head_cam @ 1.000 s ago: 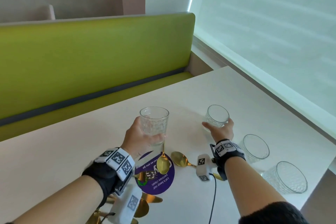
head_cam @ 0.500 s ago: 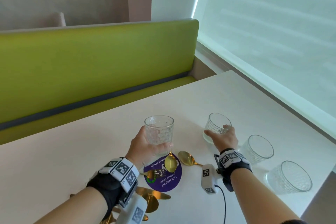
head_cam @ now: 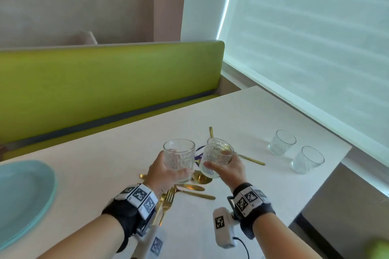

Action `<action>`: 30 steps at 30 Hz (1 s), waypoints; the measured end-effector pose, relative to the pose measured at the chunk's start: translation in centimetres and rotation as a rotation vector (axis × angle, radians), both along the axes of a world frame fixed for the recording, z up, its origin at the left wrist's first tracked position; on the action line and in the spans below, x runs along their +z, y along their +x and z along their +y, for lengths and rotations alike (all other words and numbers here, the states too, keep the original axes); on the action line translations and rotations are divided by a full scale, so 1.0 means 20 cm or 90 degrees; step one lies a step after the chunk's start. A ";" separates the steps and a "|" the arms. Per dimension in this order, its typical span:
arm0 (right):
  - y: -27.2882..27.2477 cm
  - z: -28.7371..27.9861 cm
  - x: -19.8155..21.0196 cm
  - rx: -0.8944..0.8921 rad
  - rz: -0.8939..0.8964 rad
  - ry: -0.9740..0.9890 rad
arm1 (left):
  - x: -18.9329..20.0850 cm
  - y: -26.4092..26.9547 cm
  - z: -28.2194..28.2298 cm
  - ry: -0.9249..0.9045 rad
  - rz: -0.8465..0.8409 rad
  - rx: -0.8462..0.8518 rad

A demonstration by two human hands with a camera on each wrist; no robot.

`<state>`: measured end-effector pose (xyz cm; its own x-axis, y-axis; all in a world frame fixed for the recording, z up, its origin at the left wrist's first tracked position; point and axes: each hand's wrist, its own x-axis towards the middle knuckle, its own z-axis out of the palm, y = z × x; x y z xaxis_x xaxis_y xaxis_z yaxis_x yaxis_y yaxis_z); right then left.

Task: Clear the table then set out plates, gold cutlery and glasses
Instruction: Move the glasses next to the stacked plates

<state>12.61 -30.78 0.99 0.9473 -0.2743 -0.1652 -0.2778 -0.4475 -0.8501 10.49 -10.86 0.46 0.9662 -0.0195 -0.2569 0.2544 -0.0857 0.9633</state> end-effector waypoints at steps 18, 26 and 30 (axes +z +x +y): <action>-0.86 1.07 -0.13 0.205 0.105 -0.061 | -0.22 -0.93 1.01 0.153 0.070 0.202; -0.93 1.34 -0.21 0.287 0.145 -0.111 | -0.32 -1.15 1.30 0.186 0.133 0.287; -0.96 1.43 -0.24 0.312 0.147 -0.115 | -0.35 -1.20 1.39 0.196 0.129 0.301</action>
